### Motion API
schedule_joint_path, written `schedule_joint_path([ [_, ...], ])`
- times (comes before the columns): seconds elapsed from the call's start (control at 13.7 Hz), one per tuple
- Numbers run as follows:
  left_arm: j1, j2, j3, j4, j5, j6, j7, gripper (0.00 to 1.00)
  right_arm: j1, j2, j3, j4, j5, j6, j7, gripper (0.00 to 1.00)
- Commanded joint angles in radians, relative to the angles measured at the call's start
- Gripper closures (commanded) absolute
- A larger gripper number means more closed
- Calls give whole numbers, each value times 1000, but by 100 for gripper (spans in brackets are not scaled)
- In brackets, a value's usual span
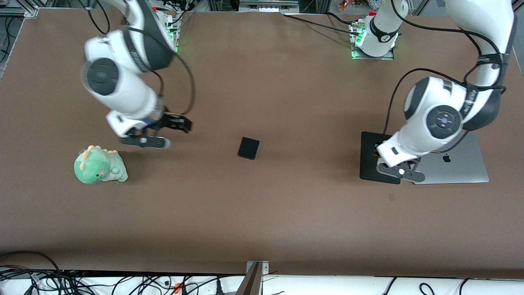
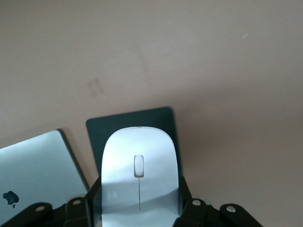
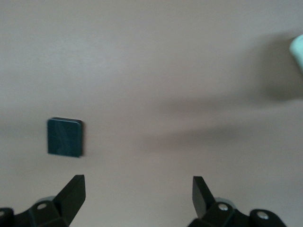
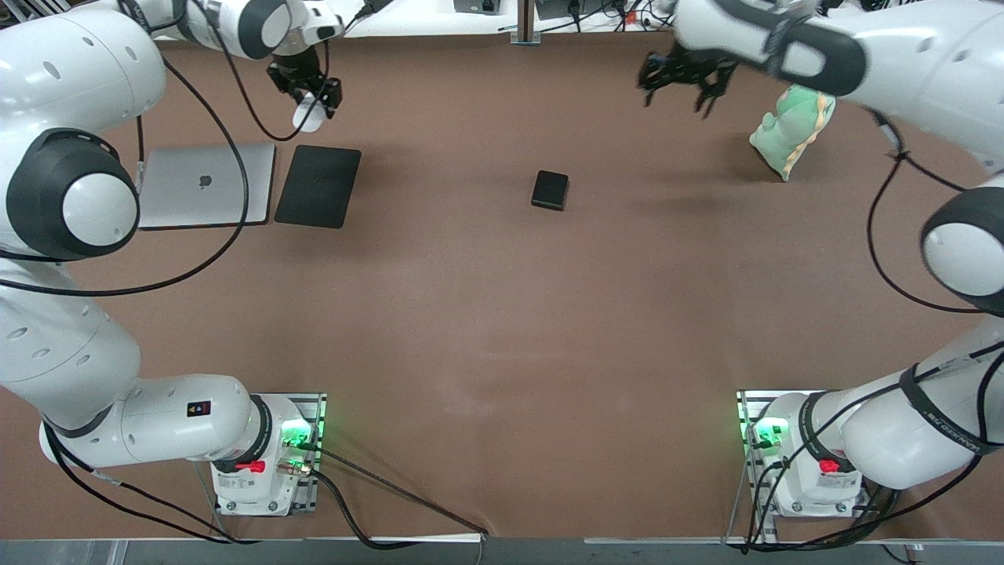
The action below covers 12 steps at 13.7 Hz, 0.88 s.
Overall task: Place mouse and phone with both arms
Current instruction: 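Carry the mouse to the mouse pad while the right gripper reaches the phone, then lower the mouse onto the pad while the right gripper grasps the phone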
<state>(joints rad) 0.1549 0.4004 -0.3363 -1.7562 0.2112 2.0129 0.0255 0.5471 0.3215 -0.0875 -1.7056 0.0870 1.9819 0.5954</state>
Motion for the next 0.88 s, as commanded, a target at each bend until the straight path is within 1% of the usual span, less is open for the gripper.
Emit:
schedule_joint_path([
  [0.0,32,30,-13,-32,-27,4,36,62,101,102,-11,9,11,131,171,0],
  [0.07,61,49,-13,-48,-27,19,43,61,135,143,-11,12,10,200,229,0],
  [0.15,81,60,-13,-66,-27,62,68,60,166,184,-11,15,10,271,278,0],
  [0.29,112,60,-13,-164,-27,197,90,60,214,258,-11,27,10,377,360,0],
  [0.44,121,72,-12,-250,-27,343,90,59,235,326,-12,56,10,429,412,0],
  [0.66,141,110,-12,-321,-27,496,90,57,275,410,-12,83,5,495,463,0],
  [0.73,144,112,-12,-325,-26,507,90,52,277,421,-12,86,4,497,471,0],
  [0.8,144,112,-12,-324,-27,504,79,1,280,430,-12,87,3,497,474,0],
])
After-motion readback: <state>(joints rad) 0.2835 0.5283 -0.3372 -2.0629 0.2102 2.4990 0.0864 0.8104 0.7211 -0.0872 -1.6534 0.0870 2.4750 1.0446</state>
